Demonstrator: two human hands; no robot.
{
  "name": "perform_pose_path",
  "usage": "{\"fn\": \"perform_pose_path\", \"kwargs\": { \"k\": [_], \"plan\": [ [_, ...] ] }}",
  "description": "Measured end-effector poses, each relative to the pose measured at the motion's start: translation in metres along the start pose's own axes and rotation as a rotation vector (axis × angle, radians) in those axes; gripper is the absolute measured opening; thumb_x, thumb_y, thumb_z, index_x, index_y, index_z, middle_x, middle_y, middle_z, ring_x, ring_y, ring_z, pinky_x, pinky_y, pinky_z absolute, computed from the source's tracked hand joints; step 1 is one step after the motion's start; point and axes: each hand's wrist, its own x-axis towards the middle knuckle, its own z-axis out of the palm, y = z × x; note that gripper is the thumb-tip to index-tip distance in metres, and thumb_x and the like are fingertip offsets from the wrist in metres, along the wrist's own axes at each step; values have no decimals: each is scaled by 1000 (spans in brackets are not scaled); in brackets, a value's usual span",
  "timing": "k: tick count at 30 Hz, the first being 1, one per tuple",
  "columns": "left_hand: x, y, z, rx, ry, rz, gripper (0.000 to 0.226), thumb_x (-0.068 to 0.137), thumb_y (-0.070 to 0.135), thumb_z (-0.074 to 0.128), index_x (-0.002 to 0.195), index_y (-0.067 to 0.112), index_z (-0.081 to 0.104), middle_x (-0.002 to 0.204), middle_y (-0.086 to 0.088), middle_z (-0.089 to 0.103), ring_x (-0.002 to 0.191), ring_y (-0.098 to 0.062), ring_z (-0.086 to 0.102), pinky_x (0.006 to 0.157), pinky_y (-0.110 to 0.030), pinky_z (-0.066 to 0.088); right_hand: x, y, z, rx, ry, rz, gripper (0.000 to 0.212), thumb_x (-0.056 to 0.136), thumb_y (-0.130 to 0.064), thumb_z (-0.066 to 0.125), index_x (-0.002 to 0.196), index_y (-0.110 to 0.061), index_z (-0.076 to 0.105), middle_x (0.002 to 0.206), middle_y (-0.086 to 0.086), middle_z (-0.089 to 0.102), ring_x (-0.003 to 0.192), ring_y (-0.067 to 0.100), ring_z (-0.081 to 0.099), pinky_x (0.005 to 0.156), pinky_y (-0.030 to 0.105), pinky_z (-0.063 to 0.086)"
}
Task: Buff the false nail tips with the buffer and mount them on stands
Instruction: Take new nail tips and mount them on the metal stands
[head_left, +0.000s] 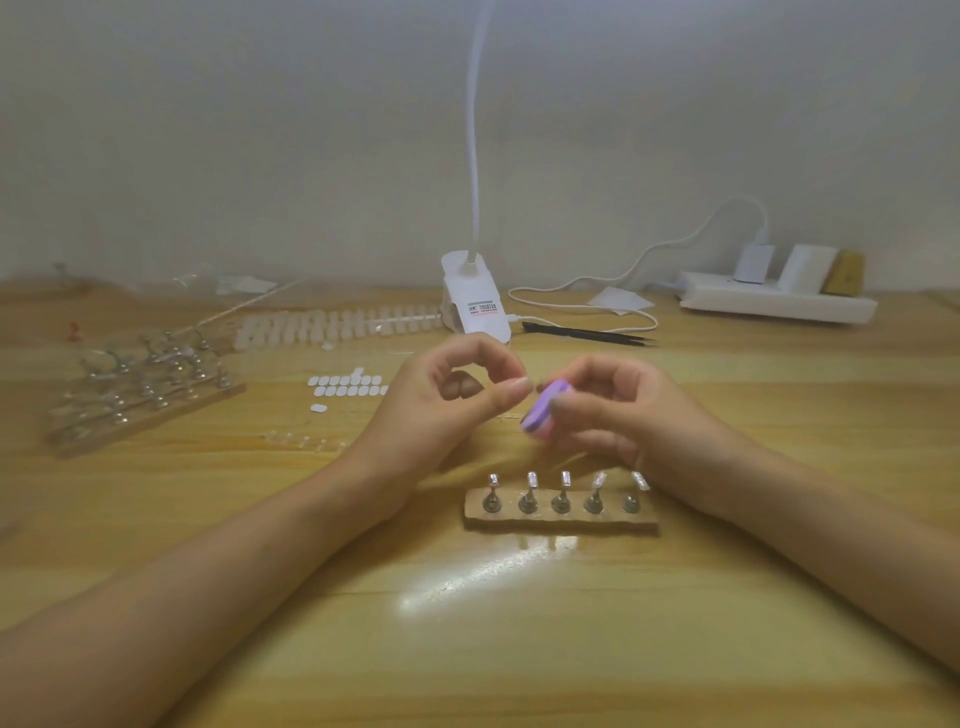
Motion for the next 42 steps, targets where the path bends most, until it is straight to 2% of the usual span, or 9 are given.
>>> {"fn": "perform_pose_path", "kwargs": {
  "k": [9,12,15,19,22,26,30,34,42],
  "plan": [
    [-1,-2,2,38,-4,54,15,90,10,68,78,17,63,71,16,58,56,0,47,55,-9,36,-2,-1,4,-99,-17,31,18,81,-20,73,92,-7,67,92,15,76,84,23,75,73,29,60],
    [-1,-1,2,45,-3,66,15,90,7,67,79,15,62,71,18,57,60,1,50,56,-7,36,-1,-3,3,45,99,8,20,80,-18,70,94,-4,66,90,15,76,80,20,74,70,25,59],
    [-2,-1,1,43,6,73,16,90,6,67,78,15,62,70,17,56,59,2,50,55,-7,36,-2,-4,6,-75,-20,54,17,81,-18,74,92,-6,69,91,16,76,84,25,75,73,31,61],
    [-2,0,2,45,7,68,15,89,6,68,78,15,62,75,15,56,61,2,51,55,-7,37,0,-4,4,55,100,33,21,80,-19,71,94,-4,69,90,14,76,81,21,73,71,27,61],
    [-2,-1,2,34,17,62,16,89,5,68,78,15,62,77,11,58,59,1,50,54,-7,36,-2,-5,7,-67,-32,61,18,80,-19,73,93,-8,70,90,14,76,84,22,75,70,25,59],
    [-2,-1,1,14,30,35,14,88,10,69,77,17,64,86,3,58,63,-2,47,54,-8,36,0,-3,2,81,105,2,23,81,-15,70,99,-1,65,92,14,77,86,20,74,72,22,58],
    [-2,-1,1,18,29,34,16,87,10,70,76,20,64,86,-1,58,64,-4,49,55,-8,36,-2,-1,6,-54,-9,14,20,79,-20,75,95,-9,68,94,15,77,87,23,75,72,25,59],
    [-2,-1,1,21,37,25,14,87,15,71,76,21,64,83,6,57,64,-3,47,55,-9,36,2,-3,-2,185,229,-5,31,77,-21,71,103,-9,59,85,7,75,75,14,69,65,21,57],
    [-3,2,4,67,-40,62,13,88,14,70,78,20,65,73,17,61,64,1,52,59,-8,39,1,-1,-1,-38,91,-10,16,77,-31,74,84,-16,71,77,4,69,56,8,59,52,17,50]
  ]
}}
